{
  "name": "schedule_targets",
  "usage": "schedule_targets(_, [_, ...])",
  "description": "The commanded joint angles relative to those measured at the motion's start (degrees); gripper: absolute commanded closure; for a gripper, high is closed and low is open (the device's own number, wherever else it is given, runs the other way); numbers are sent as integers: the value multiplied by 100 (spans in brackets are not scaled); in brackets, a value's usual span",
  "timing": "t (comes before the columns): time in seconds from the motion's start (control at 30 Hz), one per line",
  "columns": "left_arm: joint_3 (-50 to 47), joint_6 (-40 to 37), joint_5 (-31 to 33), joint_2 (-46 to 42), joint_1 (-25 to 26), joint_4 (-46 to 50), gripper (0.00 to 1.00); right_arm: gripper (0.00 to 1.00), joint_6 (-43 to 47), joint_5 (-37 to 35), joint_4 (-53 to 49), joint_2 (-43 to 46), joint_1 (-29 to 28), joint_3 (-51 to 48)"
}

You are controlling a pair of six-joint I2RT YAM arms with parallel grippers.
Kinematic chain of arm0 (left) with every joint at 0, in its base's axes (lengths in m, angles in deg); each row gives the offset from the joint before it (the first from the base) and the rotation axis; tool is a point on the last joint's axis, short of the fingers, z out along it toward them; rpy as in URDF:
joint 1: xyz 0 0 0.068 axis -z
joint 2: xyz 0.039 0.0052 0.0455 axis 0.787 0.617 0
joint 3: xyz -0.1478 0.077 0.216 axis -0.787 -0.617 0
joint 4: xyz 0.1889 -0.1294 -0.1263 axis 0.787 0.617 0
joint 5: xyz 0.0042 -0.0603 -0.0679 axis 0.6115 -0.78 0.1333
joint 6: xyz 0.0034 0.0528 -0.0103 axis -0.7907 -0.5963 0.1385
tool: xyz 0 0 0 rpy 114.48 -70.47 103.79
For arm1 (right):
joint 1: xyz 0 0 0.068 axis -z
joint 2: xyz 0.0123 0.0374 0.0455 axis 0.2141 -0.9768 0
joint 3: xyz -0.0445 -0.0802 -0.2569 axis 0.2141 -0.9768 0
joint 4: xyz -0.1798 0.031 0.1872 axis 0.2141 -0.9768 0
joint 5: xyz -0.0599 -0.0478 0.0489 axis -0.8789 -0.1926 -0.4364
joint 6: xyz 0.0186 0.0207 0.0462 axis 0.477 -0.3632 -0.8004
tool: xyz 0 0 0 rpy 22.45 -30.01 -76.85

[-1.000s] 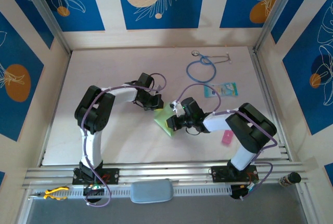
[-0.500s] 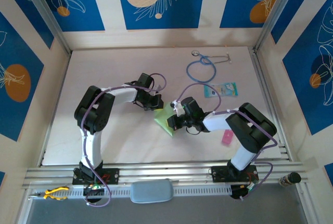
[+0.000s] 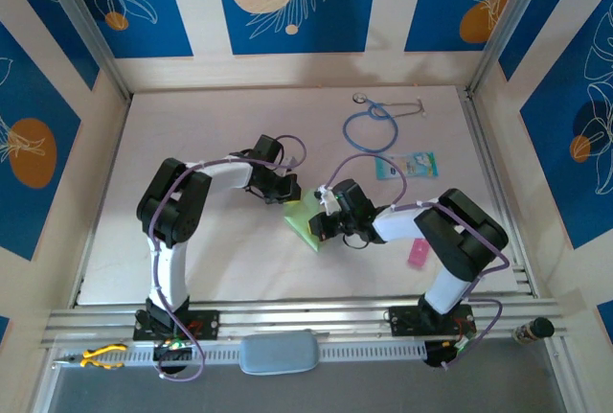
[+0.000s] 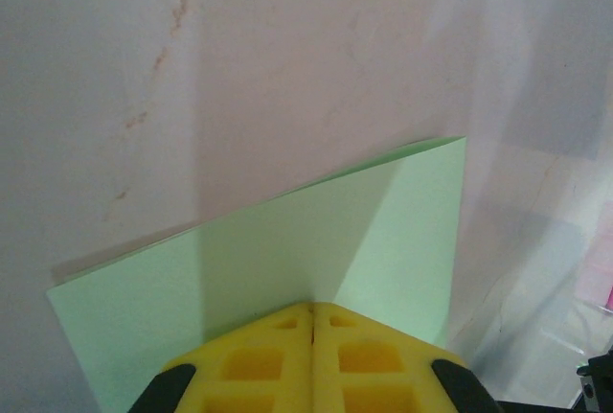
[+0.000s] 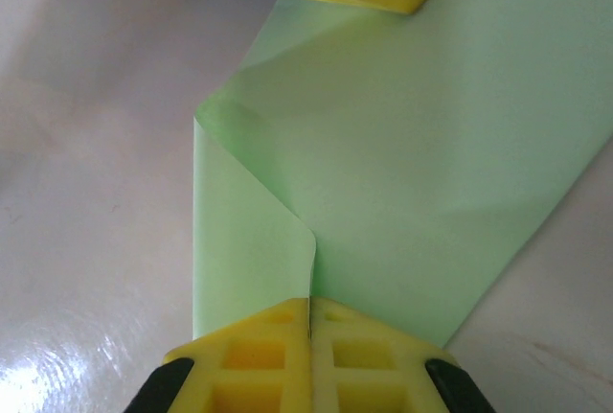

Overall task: Fold a paper plane with a square sheet of paper (pick it up from the middle)
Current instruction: Third fold the triangle at the center of the table.

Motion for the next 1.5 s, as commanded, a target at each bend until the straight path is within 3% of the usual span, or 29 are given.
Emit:
schedule_targets(0.0, [-170, 22, 315, 36, 36, 311, 93, 100, -12, -32, -114, -83, 25, 117])
schedule_targets(0.67, [-178, 30, 324, 18, 36, 318, 93, 99, 63, -84, -268, 279, 20, 107])
schedule_targets(1.47, [-170, 49, 297, 23, 36, 287, 93, 99, 57, -67, -217, -74, 20, 228])
